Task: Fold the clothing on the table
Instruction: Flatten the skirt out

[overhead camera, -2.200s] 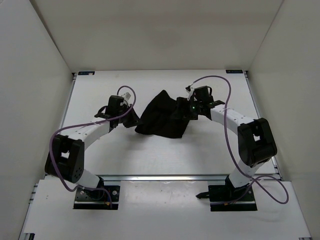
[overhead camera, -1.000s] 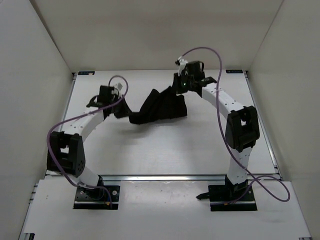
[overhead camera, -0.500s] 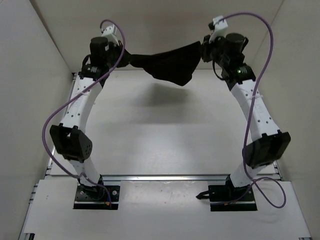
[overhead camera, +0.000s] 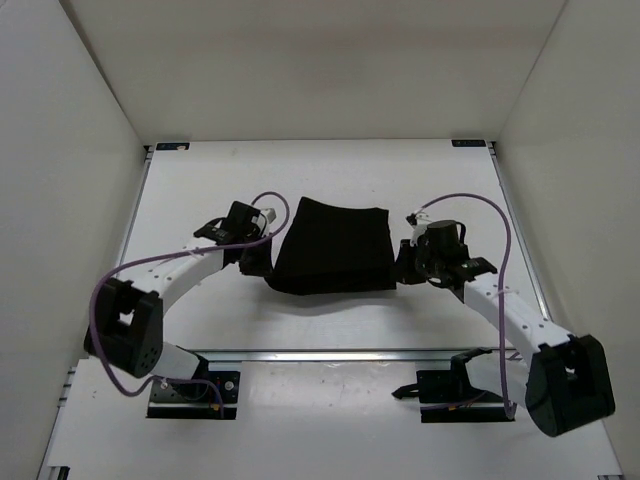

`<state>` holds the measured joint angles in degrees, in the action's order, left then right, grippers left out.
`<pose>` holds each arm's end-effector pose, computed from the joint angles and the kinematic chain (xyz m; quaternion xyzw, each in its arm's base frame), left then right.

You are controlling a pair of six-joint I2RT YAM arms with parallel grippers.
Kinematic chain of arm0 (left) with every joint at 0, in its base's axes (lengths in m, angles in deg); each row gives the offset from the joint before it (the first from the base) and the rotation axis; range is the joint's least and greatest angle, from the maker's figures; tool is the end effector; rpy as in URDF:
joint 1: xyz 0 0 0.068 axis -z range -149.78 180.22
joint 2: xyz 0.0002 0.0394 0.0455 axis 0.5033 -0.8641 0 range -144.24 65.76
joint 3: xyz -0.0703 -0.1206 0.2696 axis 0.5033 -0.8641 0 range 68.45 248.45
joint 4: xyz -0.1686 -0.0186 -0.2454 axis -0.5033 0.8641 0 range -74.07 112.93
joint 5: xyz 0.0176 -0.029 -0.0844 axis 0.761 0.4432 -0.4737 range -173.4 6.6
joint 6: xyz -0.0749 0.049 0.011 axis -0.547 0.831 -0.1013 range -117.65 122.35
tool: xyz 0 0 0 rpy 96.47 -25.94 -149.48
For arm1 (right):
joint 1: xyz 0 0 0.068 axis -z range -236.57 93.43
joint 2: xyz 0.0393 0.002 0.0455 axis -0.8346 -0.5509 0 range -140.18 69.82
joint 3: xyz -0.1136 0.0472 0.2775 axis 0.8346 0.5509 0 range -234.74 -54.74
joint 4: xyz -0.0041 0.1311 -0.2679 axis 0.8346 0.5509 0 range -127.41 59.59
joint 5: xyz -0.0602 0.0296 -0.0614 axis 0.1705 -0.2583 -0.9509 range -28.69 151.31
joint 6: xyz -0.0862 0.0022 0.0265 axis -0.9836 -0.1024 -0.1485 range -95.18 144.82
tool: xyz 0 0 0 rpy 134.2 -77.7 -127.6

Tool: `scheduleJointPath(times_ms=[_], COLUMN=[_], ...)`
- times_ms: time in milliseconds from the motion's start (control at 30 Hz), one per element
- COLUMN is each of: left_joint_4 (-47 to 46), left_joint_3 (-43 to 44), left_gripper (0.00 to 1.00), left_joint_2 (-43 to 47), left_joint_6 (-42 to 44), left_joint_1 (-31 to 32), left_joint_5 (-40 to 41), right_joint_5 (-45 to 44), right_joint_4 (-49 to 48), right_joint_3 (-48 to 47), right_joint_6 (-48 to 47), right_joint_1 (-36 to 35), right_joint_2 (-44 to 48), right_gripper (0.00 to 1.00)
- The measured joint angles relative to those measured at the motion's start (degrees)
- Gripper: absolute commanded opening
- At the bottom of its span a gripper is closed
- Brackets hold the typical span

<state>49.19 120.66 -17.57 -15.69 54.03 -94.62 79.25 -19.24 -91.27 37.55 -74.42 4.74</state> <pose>0.2919 -0.1460 0.1737 0.0705 0.9681 -0.1679 0.1721 0.2560 0.1085 0.1889 -0.0984 0.9147 0.2358 0.3132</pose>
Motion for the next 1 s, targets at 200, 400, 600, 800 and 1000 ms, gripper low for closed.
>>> scheduleJointPath(times_ms=[200,400,600,800,1000], left_joint_4=[-0.6,-1.3,0.4,-1.3,-4.3], left_joint_3=[0.0,12.1,48.2,69.8,56.9], left_gripper=[0.0,0.0,0.0,0.0,0.0], left_joint_2=[4.3,-7.5,-29.2,-30.8,-15.0], left_joint_6=[-1.0,-0.2,-0.1,1.3,6.7], left_joint_1=[-2.1,-5.7,-10.3,-10.4,-7.6], left_joint_5=[-2.0,-3.8,-3.4,0.1,2.5], right_joint_5=[4.5,7.3,9.5,7.8,0.3], right_joint_4=[-4.7,-7.4,-3.3,-2.3,-6.2], right_joint_3=[0.6,-9.9,-47.5,-72.9,-53.2], right_joint_6=[5.2,5.3,2.3,-2.4,-9.7], right_joint_1=[3.1,7.3,11.7,12.1,7.0], right_joint_2=[2.8,-11.3,-35.3,-39.1,-21.3], right_gripper=[0.0,0.0,0.0,0.0,0.0])
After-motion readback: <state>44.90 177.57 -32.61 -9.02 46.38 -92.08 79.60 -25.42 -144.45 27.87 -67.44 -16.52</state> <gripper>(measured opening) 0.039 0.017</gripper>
